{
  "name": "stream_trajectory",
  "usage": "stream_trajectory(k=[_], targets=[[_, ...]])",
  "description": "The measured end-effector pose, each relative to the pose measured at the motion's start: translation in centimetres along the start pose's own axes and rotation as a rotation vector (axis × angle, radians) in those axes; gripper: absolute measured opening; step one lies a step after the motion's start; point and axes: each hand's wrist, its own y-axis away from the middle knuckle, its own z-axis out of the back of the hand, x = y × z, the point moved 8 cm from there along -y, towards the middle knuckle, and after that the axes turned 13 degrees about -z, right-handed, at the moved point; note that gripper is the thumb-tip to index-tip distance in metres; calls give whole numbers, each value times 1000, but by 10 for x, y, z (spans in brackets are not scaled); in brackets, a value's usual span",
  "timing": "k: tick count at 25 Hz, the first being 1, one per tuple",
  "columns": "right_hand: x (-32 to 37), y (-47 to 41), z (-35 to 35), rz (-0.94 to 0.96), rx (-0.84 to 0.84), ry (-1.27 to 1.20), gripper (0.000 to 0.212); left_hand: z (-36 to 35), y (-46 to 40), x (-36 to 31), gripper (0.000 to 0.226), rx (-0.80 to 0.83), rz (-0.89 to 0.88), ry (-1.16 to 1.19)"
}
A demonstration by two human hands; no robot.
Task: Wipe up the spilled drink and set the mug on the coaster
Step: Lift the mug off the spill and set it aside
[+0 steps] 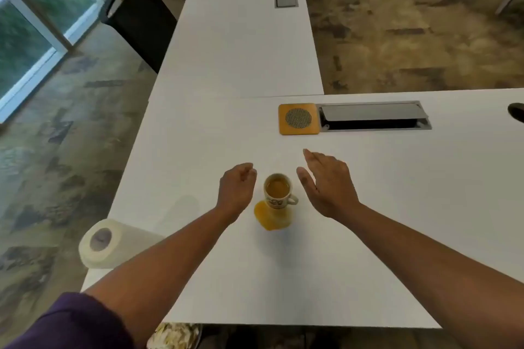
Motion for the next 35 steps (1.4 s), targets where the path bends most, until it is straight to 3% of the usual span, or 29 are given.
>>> stream_trajectory(k=[4, 8, 14, 28, 35], targets=[[-24, 9, -41, -164, 157, -72, 48, -16, 11, 48, 33, -11, 203, 114], [-45, 14, -80, -354, 342, -382, 30, -30, 13, 64, 26, -52, 262, 177], [-57, 17, -112, -545, 474, -692, 11, -48, 9, 77, 12, -86, 319, 242], [-61, 10, -157, -622, 722, -812, 30, -55, 9, 94, 14, -121, 390, 265], [-61, 7, -161, -618, 682, -894, 24, -55, 8, 97, 10, -94, 380, 279]])
